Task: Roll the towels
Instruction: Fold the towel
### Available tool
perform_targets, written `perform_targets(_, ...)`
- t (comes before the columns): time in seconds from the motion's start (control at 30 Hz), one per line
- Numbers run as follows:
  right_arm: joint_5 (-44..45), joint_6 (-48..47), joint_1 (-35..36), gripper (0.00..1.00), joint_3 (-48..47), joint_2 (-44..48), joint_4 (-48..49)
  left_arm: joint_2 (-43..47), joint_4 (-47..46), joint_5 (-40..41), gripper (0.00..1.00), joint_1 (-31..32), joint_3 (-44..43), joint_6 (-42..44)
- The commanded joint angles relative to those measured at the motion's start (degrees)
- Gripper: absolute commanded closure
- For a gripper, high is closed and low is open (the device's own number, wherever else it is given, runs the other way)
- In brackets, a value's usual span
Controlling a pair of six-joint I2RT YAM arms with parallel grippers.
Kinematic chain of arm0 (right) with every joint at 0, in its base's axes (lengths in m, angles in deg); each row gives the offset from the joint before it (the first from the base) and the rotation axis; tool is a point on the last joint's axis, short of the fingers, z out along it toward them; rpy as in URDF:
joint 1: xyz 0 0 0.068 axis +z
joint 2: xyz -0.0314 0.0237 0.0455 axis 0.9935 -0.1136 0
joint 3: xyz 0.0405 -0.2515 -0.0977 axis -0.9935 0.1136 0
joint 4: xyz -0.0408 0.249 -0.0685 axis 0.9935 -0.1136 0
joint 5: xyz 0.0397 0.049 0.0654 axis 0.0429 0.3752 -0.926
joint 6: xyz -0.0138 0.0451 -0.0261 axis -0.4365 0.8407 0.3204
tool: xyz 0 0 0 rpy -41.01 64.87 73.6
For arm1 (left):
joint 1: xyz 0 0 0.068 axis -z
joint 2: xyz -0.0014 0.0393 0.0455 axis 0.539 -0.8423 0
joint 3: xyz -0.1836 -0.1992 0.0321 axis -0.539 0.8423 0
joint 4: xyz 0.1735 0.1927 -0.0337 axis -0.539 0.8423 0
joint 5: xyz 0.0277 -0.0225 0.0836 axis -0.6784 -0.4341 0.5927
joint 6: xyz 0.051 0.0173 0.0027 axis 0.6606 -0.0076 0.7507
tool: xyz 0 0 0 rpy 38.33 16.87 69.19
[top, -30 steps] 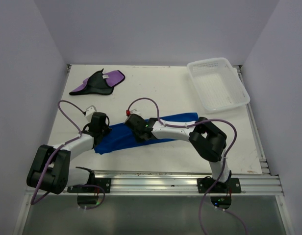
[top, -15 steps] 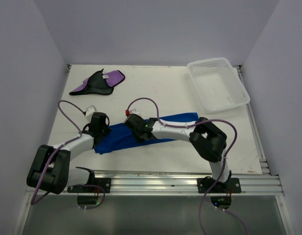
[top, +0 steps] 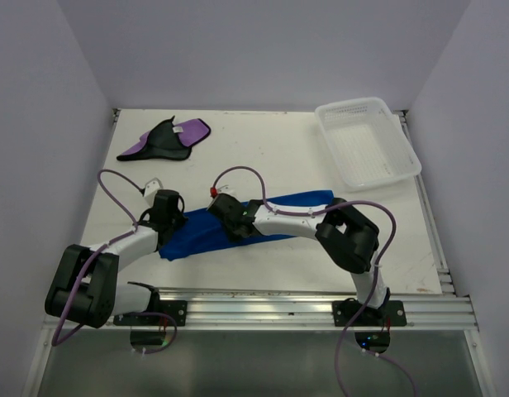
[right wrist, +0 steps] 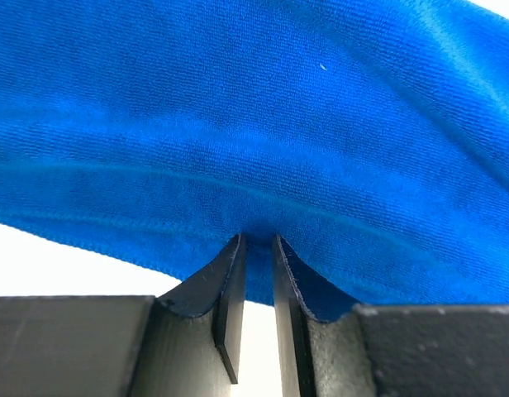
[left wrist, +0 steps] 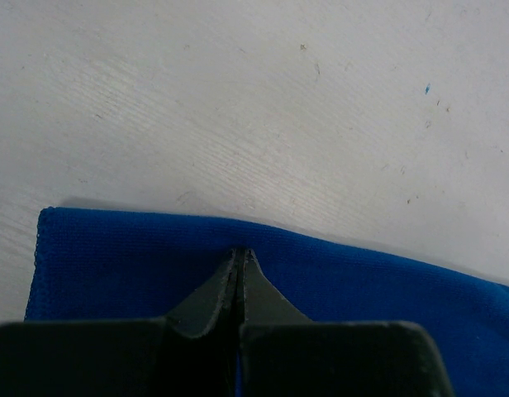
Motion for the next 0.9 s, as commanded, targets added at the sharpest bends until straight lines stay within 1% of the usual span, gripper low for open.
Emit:
perform_targets(0.0, -0.70, -0.34, 0.49, 0.77, -2.26, -1.26, -0.43, 0.26, -0.15, 0.79, 1.00, 0.24, 0.65, 0.89)
perform_targets(0.07, -0.70, -0.25, 0.49, 0.79, -2.35, -1.52, -0.61, 0.26, -0.15, 0.70, 1.00, 0.24, 0.65, 0.89)
perform_targets(0.1, -0.70, -0.25, 0.49, 0.82, -2.35, -1.61, -0.52, 0.26, -0.15, 0.70, 1.00, 0.24, 0.65, 0.89)
perform_targets(0.17, -0.70, -0.25, 0.49, 0.84, -2.35, -1.61, -0.52, 0.26, -0.15, 0.79, 1.00, 0.24, 0.65, 0.89)
perform_targets(0.2, -0.61, -0.25, 0.49, 0.87, -2.43, -1.52, -0.43, 0.26, -0.15, 0.79, 1.00, 0.24, 0.56, 0.89)
perform_targets(0.27, -0.52, -0.25, 0.49, 0.90, -2.43, -1.43, -0.61, 0.26, -0.15, 0.79, 1.00, 0.32, 0.56, 0.89)
perform_targets(0.3, -0.52, -0.34, 0.49, 0.94, -2.43, -1.35, -0.61, 0.26, -0.15, 0.79, 1.00, 0.24, 0.56, 0.89)
perform_targets(0.4, -0.26, -0.34, 0.49, 1.00, -2.52, -0.73, -0.69, 0.08, -0.15, 0.79, 1.00, 0.24, 0.56, 0.89)
perform_targets(0.87, 1.15, -1.39, 0.40, 1.00, -3.75, 2.96, -2.63, 0.08, 0.02, 0.70, 1.00, 0.24, 0.39, 0.98)
